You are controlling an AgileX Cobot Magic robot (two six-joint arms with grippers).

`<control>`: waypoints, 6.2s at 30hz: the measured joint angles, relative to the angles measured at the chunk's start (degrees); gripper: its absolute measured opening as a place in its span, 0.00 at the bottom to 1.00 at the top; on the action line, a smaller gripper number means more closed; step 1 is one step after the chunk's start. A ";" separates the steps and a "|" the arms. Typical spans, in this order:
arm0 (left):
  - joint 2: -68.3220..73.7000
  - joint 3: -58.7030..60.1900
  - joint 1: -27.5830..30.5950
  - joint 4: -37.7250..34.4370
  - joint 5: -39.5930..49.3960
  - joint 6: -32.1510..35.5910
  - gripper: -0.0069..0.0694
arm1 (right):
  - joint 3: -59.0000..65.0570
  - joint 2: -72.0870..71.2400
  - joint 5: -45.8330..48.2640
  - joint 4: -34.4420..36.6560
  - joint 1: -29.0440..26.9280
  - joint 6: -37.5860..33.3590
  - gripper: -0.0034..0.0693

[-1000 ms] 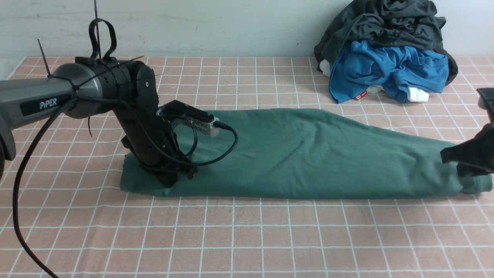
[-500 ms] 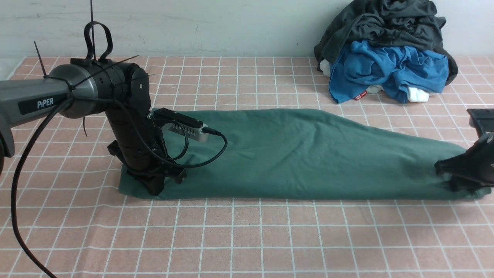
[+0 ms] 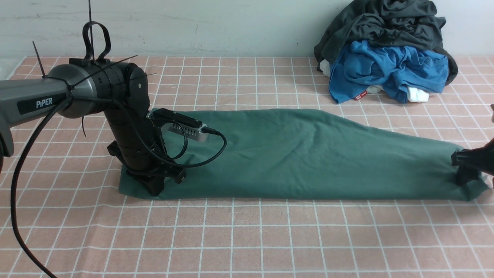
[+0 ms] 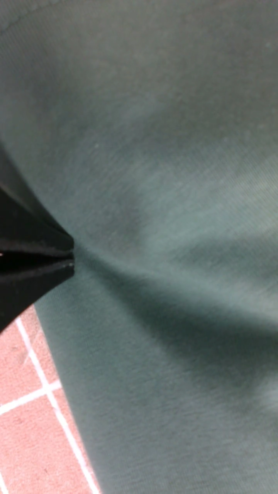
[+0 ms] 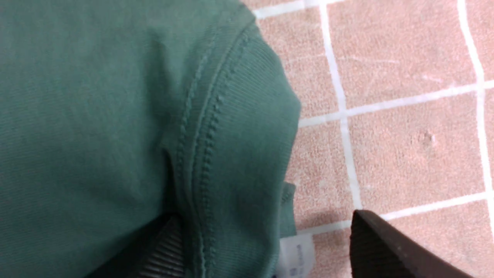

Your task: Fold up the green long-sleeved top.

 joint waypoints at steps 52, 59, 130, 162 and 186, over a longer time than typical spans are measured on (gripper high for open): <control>-47.69 6.56 0.16 -5.53 11.01 0.66 0.09 | -28.84 0.79 1.49 14.59 40.54 -13.51 0.09; -55.03 14.79 0.16 -5.58 11.17 0.66 0.09 | -28.84 6.38 -3.71 24.13 43.53 -16.61 0.23; -114.54 57.31 0.16 2.98 -8.76 -4.58 0.09 | 29.19 -78.81 -20.02 5.53 46.11 -9.52 0.25; -114.54 57.31 0.16 2.83 -8.77 -4.58 0.09 | 36.48 -81.48 -21.73 8.44 46.11 -9.38 0.03; -114.54 57.31 0.16 2.83 -8.82 -4.58 0.09 | 72.00 -113.12 -31.09 -3.37 9.49 9.81 0.03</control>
